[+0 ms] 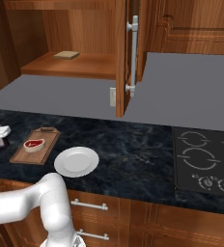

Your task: Pick the steak from the plate and place it on the cutting board. Then pick the condiment bottle from the cabinet and place it next to the cutting board.

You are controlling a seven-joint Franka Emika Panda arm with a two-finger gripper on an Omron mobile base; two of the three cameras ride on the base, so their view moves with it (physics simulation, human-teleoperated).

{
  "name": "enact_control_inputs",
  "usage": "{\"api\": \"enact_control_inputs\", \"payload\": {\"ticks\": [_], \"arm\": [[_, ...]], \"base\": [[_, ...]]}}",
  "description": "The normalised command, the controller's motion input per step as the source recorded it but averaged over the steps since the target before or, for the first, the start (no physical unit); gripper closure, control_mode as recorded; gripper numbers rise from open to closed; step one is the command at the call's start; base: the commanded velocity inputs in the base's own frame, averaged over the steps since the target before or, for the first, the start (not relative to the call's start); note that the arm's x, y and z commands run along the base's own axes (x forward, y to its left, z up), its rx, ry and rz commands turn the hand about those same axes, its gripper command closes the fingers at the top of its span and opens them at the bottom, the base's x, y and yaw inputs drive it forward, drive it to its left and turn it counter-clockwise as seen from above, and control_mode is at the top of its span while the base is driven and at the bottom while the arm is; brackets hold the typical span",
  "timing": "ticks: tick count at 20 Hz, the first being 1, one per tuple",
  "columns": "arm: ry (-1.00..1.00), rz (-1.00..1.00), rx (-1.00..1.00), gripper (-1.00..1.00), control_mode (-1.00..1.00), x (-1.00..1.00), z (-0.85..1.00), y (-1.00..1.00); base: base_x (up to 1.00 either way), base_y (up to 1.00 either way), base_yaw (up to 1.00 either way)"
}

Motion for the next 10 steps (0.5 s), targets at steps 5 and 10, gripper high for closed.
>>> {"api": "enact_control_inputs", "payload": {"ticks": [5,10], "arm": [[-0.03,0.08,0.06,1.0,-1.0,0.18,-0.37,-0.04],[-0.03,0.08,0.06,1.0,-1.0,0.15,-0.37,-0.05]], "base": [[0.0,0.0,0.0],[0.0,0.0,0.0]]}}
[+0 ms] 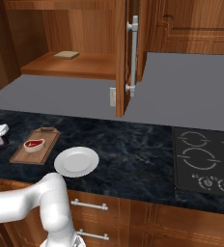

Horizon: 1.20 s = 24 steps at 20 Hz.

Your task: Pick the steak from the plate and place it on the cutting board. Then pick the condiment bottle from the cabinet and place it next to the cutting board.

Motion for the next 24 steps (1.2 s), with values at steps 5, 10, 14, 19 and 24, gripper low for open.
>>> {"api": "enact_control_inputs", "payload": {"ticks": [5,10,14,19,24], "arm": [[-0.02,0.08,0.08,1.0,-1.0,0.13,-0.42,-0.14],[0.0,0.07,0.13,1.0,-1.0,0.08,-0.39,-0.24],[0.0,0.07,0.15,1.0,-1.0,0.07,-0.34,-0.29],[0.0,0.07,0.15,1.0,-1.0,0.08,-0.31,-0.32],[0.0,0.06,0.16,1.0,-1.0,0.15,-0.31,-0.4]], "base": [[0.0,0.0,0.0],[0.0,0.0,0.0],[0.0,0.0,0.0],[0.0,0.0,0.0],[0.0,0.0,0.0]]}}
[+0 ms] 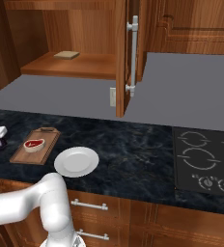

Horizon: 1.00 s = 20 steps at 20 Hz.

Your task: Pick the steak from the plate and place it on the cutting board. Then pick the condiment bottle from the cabinet and place it next to the cutting board.

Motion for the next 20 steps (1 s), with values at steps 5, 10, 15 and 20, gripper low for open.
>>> {"api": "enact_control_inputs", "payload": {"ticks": [5,10,15,20], "arm": [[0.0,0.07,0.17,1.0,-1.0,0.21,-0.31,-0.49],[0.0,0.07,0.16,1.0,-1.0,0.23,-0.31,-0.46],[0.0,0.07,0.13,1.0,-1.0,0.2,-0.32,-0.42],[0.0,0.07,0.11,1.0,-1.0,0.17,-0.33,-0.41]], "base": [[0.0,0.0,0.0],[0.0,0.0,0.0],[0.0,0.0,0.0],[0.0,0.0,0.0]]}}
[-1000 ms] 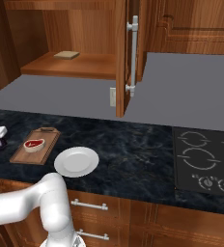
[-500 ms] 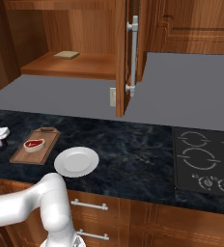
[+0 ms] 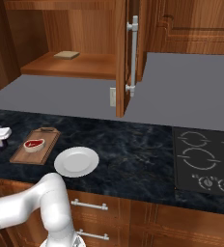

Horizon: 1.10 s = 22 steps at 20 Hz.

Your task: Pick the steak from the plate and place it on the cutting board. Then pick the condiment bottle from the cabinet and place it next to the cutting board.

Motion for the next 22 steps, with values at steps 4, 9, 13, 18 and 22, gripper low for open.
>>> {"api": "enact_control_inputs", "payload": {"ticks": [4,9,13,18,22], "arm": [[0.0,0.08,0.06,1.0,-1.0,0.07,-0.38,-0.27],[0.0,0.08,0.05,-1.0,-1.0,0.08,-0.36,-0.22],[0.0,0.08,0.05,-1.0,-1.0,0.1,-0.39,-0.29],[0.0,0.07,0.07,-1.0,-1.0,0.15,-0.38,-0.37],[0.0,0.07,0.1,-1.0,-1.0,0.12,-0.28,-0.35]], "base": [[0.0,0.0,0.0],[0.0,0.0,0.0],[0.0,0.0,0.0],[0.0,0.0,0.0],[0.0,0.0,0.0]]}}
